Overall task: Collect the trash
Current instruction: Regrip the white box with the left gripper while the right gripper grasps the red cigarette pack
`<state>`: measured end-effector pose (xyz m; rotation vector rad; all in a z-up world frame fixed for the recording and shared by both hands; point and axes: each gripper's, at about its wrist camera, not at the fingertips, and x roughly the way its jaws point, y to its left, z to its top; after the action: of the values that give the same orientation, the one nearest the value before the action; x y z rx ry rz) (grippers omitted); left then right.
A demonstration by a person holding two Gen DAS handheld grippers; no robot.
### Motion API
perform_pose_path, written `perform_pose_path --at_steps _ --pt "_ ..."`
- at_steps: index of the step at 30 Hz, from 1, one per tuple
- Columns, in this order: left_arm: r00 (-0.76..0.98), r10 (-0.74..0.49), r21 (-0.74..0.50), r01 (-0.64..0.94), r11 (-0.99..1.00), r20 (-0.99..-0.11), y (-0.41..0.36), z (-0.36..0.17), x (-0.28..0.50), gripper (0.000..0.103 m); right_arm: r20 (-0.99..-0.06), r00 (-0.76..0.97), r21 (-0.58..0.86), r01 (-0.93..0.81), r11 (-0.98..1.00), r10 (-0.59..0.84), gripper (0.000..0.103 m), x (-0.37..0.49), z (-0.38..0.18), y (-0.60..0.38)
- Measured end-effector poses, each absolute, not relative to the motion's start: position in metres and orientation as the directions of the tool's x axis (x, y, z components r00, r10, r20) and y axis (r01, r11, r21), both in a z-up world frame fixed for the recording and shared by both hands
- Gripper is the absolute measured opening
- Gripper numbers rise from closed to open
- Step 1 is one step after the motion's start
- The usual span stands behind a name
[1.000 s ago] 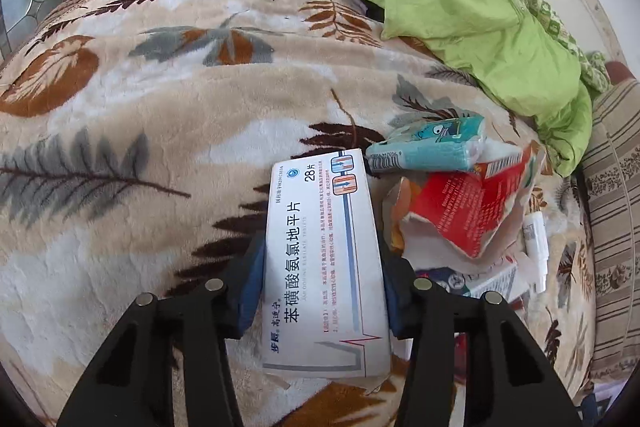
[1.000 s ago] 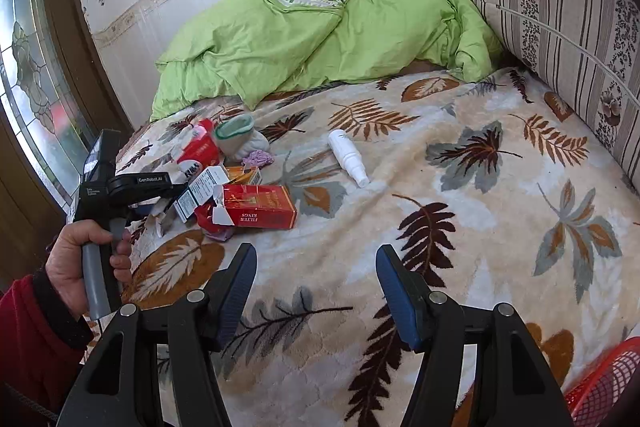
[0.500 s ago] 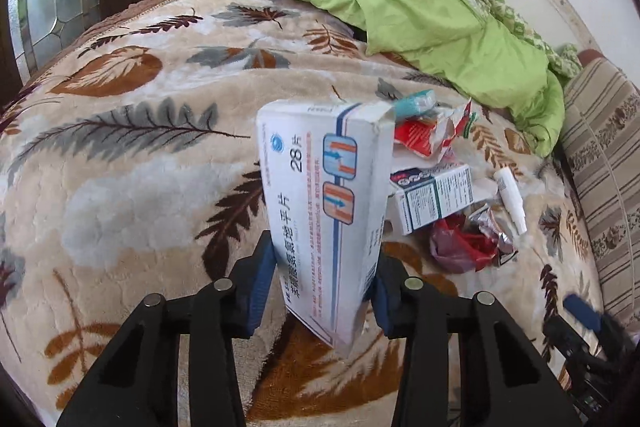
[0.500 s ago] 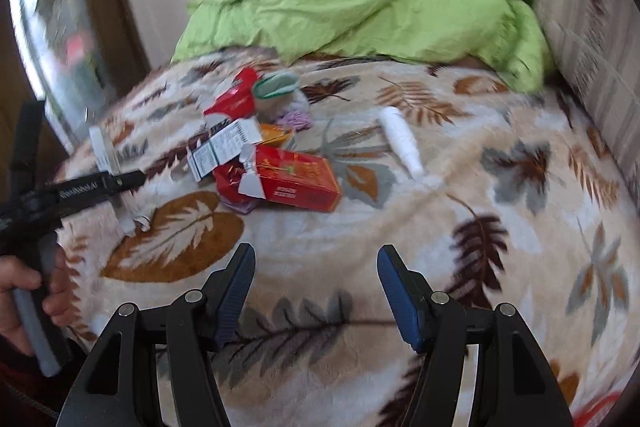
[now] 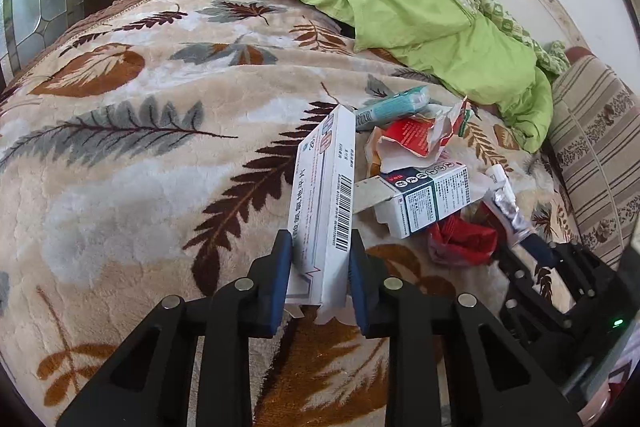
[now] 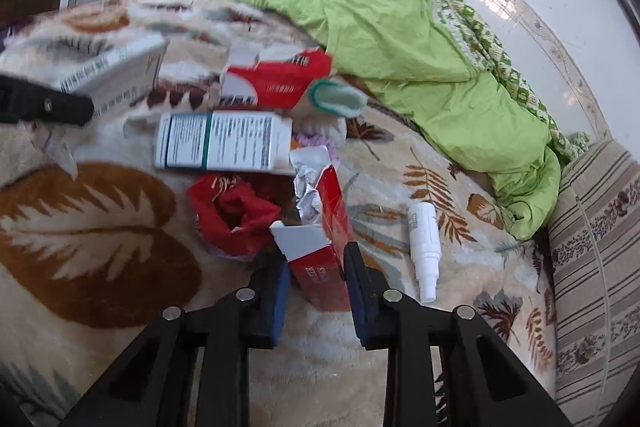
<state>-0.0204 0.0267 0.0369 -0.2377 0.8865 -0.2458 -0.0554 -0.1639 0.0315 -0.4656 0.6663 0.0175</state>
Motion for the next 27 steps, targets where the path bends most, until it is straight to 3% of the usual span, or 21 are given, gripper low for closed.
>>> perform_pose_path --at_steps 3,12,14,17,27 --pt "0.605 -0.324 -0.325 0.112 0.939 -0.728 0.029 0.037 -0.020 0.026 -0.585 0.803 -0.343 -0.122 0.931 -0.110 0.024 -0.062 0.046 -0.172" --pt "0.623 -0.244 -0.269 0.055 0.962 -0.743 0.033 0.034 -0.005 0.026 -0.604 0.794 0.032 -0.057 0.998 0.065 0.024 -0.105 0.075 -0.204" --pt "0.607 -0.241 -0.273 0.040 0.961 -0.757 0.035 0.029 0.001 0.026 -0.619 0.780 0.073 -0.064 0.995 0.095 0.024 -0.109 0.073 -0.206" --pt "0.601 -0.253 -0.296 0.029 0.955 -0.758 0.037 0.028 0.000 0.016 -0.614 0.782 0.096 -0.058 0.994 0.105 0.024 -0.118 0.075 -0.208" --pt "0.690 -0.303 -0.234 0.195 0.952 -0.657 0.004 0.070 -0.049 0.015 -0.595 0.788 0.234 -0.014 0.972 0.154 0.024 -0.140 0.080 -0.232"
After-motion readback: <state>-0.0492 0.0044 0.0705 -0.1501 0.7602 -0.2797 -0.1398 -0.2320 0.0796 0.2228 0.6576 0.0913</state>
